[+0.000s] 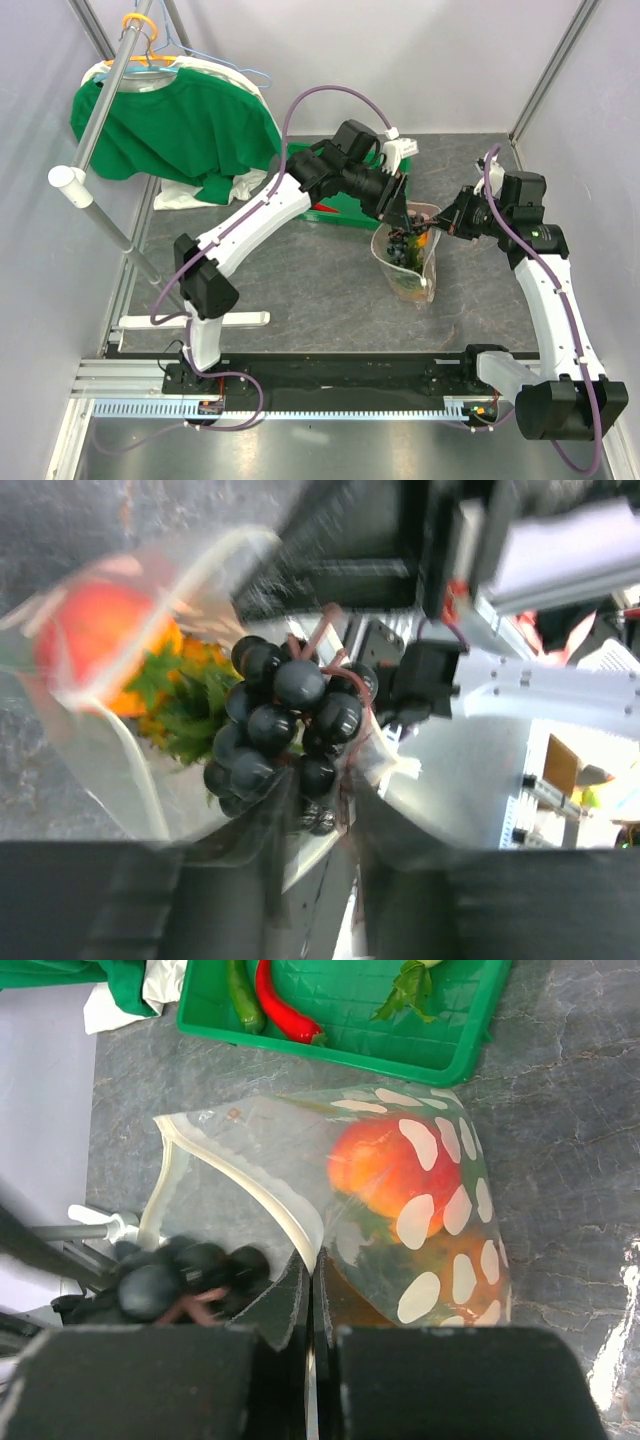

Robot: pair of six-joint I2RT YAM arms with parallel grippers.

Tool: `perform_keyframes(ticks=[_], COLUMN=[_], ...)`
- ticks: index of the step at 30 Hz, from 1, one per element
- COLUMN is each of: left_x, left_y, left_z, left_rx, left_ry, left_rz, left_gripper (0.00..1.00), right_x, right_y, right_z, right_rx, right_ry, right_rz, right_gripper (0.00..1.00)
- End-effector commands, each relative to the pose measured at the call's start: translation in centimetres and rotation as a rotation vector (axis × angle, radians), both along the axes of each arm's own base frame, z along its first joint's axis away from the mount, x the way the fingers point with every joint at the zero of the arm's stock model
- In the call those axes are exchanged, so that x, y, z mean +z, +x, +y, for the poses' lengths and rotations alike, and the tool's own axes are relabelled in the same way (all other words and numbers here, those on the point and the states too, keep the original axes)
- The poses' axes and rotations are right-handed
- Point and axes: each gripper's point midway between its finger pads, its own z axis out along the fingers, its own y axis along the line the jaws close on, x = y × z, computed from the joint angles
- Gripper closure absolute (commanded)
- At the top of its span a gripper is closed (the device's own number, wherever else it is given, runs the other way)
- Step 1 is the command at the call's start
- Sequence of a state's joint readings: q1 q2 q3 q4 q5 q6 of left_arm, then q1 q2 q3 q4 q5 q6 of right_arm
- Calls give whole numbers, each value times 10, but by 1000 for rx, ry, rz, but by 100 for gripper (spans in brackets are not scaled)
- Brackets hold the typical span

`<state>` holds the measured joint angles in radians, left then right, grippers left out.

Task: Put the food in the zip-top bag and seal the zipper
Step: Place the fake fruit in the zipper food storage bag, then adjust the zipper food storage bag at the center of the board.

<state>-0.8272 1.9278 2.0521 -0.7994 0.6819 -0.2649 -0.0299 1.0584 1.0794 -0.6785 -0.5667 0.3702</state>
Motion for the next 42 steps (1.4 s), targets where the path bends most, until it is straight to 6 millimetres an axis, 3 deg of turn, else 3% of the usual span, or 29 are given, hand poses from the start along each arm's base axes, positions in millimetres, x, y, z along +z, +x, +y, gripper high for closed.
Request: perform_keyframes(ticks=[1, 3, 8, 13, 17, 18, 22, 25, 27, 28, 30, 31, 34, 37, 40, 42], left_x=[15, 21, 28, 7, -30, -48, -57, -57, -44, -36, -15, 14, 63, 76, 55, 40], left_y=[18, 29, 38, 56, 35, 26, 1, 6, 9, 9, -7, -21, -39, -44, -44, -38], left_z=[-16, -17, -6, 38, 67, 72, 67, 56, 48, 41, 33, 28, 19, 19, 12, 6], left_rx=[124, 153, 174, 279, 224, 199, 110, 113, 110, 89, 9, -61, -95, -85, -87, -78], left_ry=[-6, -14, -6, 103, 191, 218, 173, 154, 114, 83, 4, -84, -218, -246, -205, -174], left_rz=[38, -20, -131, -284, -290, -257, -169, -147, -145, -144, -108, -107, -146, -98, -9, 31], left_gripper=[51, 35, 33, 36, 36, 35, 32, 37, 44, 63, 87, 98, 98, 98, 98, 98], right_x=[16, 17, 11, 9, 11, 10, 6, 6, 8, 11, 12, 22, 55, 75, 52, 26], right_y=[4, 5, 5, 4, 3, 3, 1, -1, -2, -2, -6, -6, -7, -8, -5, -7], right_z=[4, 3, 1, -2, -1, -1, 1, 4, 4, 4, 3, 2, -1, -6, -21, -31], right_rx=[23, 18, 12, 5, 10, 11, 22, 36, 40, 41, 38, 33, 31, 29, -12, -29], right_ry=[10, 6, -9, -25, -25, -26, -17, -3, -3, -5, -8, -14, -45, -91, -178, -236], right_rz=[-84, -89, -78, -73, -79, -78, -68, -62, -67, -75, -65, -83, -161, -220, -168, -102], right_gripper=[100, 100, 100, 100, 100, 100, 100, 100, 100, 100, 100, 100, 100, 100, 100, 100])
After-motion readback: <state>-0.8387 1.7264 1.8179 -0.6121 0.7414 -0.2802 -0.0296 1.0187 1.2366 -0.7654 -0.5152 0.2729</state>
